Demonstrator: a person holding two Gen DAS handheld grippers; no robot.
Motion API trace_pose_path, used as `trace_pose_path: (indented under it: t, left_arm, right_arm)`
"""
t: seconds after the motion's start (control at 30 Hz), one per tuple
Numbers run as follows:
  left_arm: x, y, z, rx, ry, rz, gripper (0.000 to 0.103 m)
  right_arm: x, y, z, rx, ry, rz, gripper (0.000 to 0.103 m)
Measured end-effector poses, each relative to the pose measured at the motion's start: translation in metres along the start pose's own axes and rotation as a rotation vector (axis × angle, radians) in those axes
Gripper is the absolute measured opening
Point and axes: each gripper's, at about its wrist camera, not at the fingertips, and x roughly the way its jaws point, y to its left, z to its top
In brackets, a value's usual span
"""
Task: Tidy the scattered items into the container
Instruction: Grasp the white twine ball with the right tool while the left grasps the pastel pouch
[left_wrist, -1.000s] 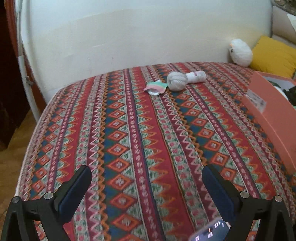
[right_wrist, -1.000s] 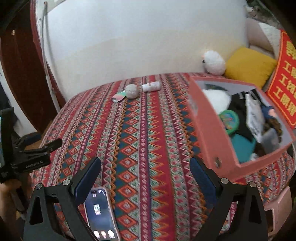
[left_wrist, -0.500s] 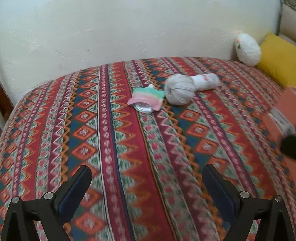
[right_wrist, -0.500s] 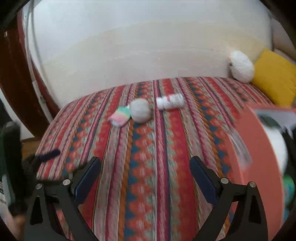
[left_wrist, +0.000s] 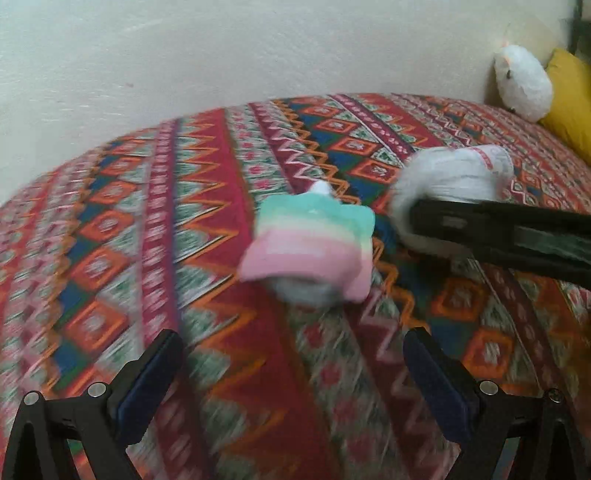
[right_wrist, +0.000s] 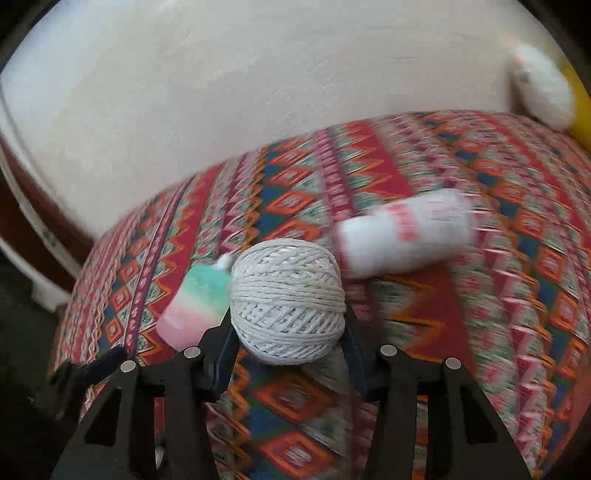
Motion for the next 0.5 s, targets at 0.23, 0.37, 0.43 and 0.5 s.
trace_pose_path:
  t: [0.23,0.37,0.43,0.5]
  left_arm:
    - [0.033,-0.002,0.037,0.031,-0.006,-0.032,0.068]
    - [0.017,-0.009,0.023,0.016,0.002,-0.052,0.062]
    - [-0.007,-0.019,0.0,0.01,0.009,-0.049,0.062]
    - [-0.033,-0.028,-0.022,-0.007,0.006,-0.047,0.062]
  right_arm:
    - [-0.042,-0.03,-0.019,0.043,-0.015,0.04,0.053]
    - [-0.07,-0.034,-0.033,0.039,-0.022,0.031,0.053]
    - [-0.092,-0.032,-0.045,0.037,-0.019,0.044,0.053]
    - [-0.115,-0.028,-0.058,0.029,-0.019,0.053,0.053]
